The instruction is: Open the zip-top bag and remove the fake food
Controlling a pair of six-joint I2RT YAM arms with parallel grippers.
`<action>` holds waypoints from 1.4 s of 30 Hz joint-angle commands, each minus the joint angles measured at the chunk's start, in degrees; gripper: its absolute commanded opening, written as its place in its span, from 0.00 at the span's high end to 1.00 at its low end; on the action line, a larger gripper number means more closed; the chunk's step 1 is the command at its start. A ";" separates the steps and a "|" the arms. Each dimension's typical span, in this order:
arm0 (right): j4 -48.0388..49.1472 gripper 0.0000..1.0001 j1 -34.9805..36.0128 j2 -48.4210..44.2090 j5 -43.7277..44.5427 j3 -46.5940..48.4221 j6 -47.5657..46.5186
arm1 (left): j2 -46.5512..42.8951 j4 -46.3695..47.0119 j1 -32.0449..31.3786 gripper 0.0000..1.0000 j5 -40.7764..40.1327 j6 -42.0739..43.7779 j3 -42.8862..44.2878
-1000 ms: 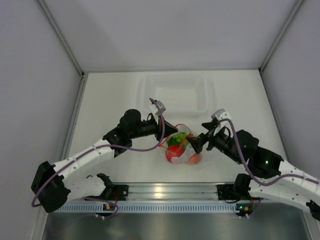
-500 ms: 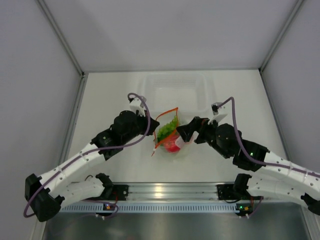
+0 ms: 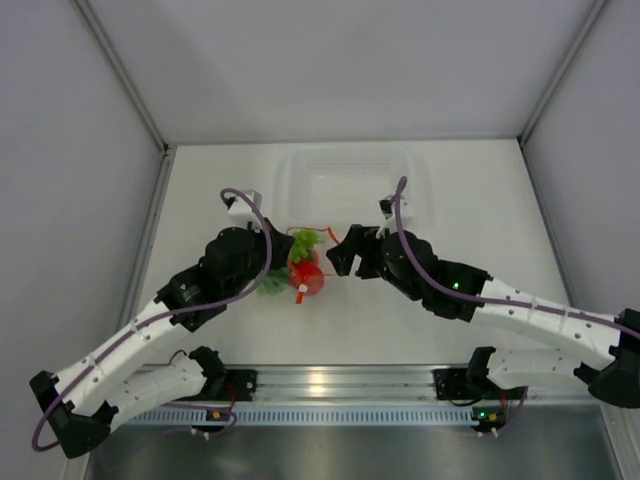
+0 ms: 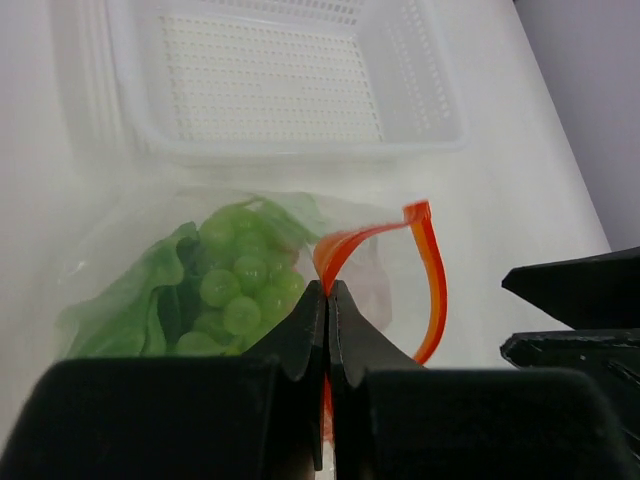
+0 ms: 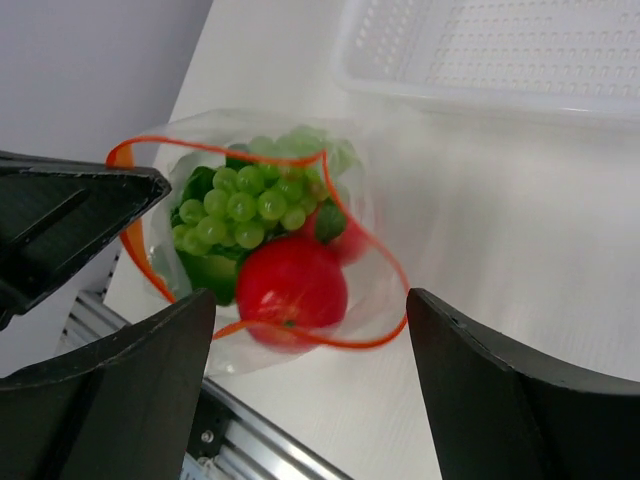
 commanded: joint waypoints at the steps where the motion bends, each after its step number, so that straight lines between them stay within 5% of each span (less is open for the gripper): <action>1: 1.86 0.22 0.17 4.00 4.35 4.03 -2.16 | -0.96 1.35 -0.39 1.00 -1.19 0.16 1.94; 8: 4.65 0.24 -1.77 6.82 4.53 -1.49 2.93 | -2.28 1.44 -0.39 1.00 -4.43 -3.70 -1.75; 14: 7.12 0.42 -1.68 6.99 2.95 -6.68 4.87 | -4.56 1.70 -0.56 1.00 -11.20 -10.73 -5.01; 20: 9.84 0.40 -1.68 8.31 -1.71 -10.81 5.84 | -7.38 1.70 -0.83 1.00 -16.74 -14.26 -7.12; 23: 10.98 0.59 -2.12 9.28 -2.15 -11.26 4.01 | -7.99 1.70 -0.91 1.00 -16.83 -14.35 -6.42; 24: 11.07 0.83 -2.47 9.89 -3.37 -11.08 3.47 | -7.99 1.61 -0.91 1.00 -16.74 -13.65 -5.99; 26: 11.25 0.96 -5.17 10.24 -5.83 -10.47 1.46 | -7.73 1.61 -0.91 1.00 -16.13 -11.89 -4.06; 33: 1.07 1.00 -14.86 6.57 -7.26 -7.92 -7.34 | -1.85 -2.60 -0.91 1.00 -17.01 1.64 5.61; 38: -2.63 1.00 -16.62 0.68 -3.56 -9.06 -11.38 | 1.23 -2.52 -0.91 1.00 -13.76 -1.58 4.48; 42: 2.44 1.00 -16.62 -3.37 -10.04 -12.03 -13.84 | 2.73 3.26 -0.91 1.00 -5.96 -5.55 -0.07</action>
